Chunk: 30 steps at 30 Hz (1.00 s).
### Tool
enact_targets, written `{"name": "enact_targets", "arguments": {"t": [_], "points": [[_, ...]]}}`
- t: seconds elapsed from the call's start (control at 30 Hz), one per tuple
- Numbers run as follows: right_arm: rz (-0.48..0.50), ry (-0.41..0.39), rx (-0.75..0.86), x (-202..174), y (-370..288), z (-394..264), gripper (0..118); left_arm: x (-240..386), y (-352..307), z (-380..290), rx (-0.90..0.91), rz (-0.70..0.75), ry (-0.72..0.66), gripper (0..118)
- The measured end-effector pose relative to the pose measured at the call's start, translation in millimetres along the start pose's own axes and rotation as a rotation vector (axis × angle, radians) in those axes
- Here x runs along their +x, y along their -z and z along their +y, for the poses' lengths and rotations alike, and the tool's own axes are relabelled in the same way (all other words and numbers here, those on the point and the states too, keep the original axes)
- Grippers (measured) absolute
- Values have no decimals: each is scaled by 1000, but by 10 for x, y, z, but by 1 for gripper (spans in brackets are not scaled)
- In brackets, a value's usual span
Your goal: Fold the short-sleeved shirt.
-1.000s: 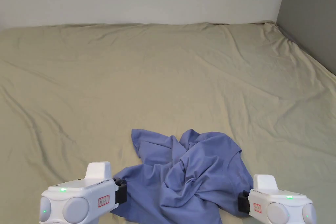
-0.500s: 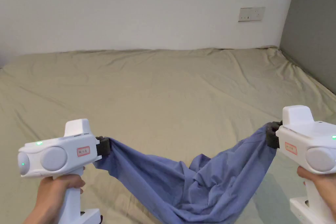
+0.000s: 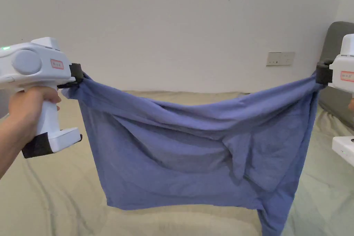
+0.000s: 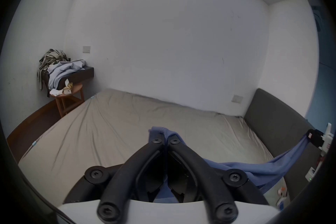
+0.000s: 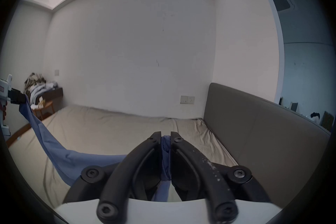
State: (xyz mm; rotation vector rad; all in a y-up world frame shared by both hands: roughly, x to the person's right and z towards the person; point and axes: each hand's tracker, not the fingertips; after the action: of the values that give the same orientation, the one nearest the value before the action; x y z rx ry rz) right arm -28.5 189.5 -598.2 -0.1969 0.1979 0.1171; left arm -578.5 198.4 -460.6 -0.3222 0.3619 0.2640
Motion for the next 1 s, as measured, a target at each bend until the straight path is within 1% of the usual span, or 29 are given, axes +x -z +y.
{"name": "enact_targets", "arguments": {"t": [0.1,0.2,0.33,0.37,0.43,0.53,0.67,0.77,0.87,1.0], "points": [[1,46,22,30,192,254,11,4,132,318,45,49,4,1],[4,72,41,38,385,383,11,-33,360,520,78,83,7,1],[17,116,30,12,630,349,12,-88,666,574,95,112,-28,1],[21,120,21,-10,695,310,12,-116,744,550,94,107,-50,1],[29,129,8,-50,803,184,12,-148,896,452,92,114,-53,1],[34,108,-29,-150,952,-82,12,-222,1113,198,66,137,-39,1],[42,74,-96,-267,1126,-569,12,-371,1365,-319,-37,170,-13,1],[53,85,-172,-320,1195,-990,12,-513,1463,-788,-97,180,-37,1],[58,83,-238,-366,1162,-1447,12,-677,1468,-1273,-181,185,-46,1],[63,95,-352,-370,963,-2086,11,-890,1262,-1959,-297,192,-62,1]]}}
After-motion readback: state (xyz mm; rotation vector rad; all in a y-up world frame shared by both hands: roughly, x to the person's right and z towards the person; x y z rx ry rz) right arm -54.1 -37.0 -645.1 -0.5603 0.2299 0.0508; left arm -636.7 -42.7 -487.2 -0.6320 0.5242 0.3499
